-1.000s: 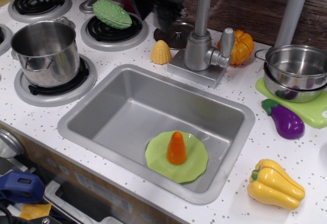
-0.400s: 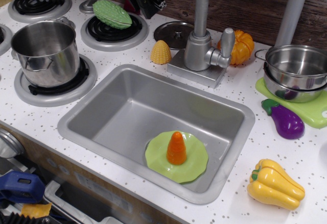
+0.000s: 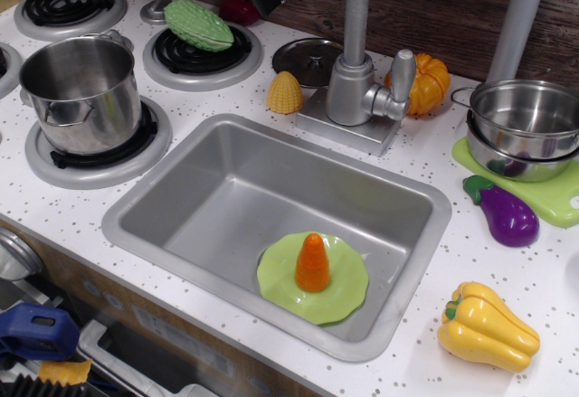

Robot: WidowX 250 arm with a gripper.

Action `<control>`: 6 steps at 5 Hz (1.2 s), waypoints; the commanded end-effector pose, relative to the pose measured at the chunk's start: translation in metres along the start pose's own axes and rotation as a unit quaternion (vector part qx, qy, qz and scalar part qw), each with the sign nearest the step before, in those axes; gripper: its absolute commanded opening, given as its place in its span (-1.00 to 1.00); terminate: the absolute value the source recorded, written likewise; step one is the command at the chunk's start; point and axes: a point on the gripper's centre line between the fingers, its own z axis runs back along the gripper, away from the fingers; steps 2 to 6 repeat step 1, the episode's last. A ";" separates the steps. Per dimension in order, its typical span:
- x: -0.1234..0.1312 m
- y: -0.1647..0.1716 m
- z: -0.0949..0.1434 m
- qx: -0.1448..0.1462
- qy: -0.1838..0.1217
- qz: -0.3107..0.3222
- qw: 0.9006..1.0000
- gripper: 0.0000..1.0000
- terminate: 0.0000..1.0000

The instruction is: Turn faucet front to left

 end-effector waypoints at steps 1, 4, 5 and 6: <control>0.005 0.036 -0.002 0.060 -0.017 -0.032 0.998 -1.00 1.00; 0.005 0.036 -0.002 0.060 -0.017 -0.032 0.998 -1.00 1.00; 0.005 0.036 -0.002 0.060 -0.017 -0.032 0.998 -1.00 1.00; 0.005 0.036 -0.002 0.060 -0.017 -0.032 0.998 -1.00 1.00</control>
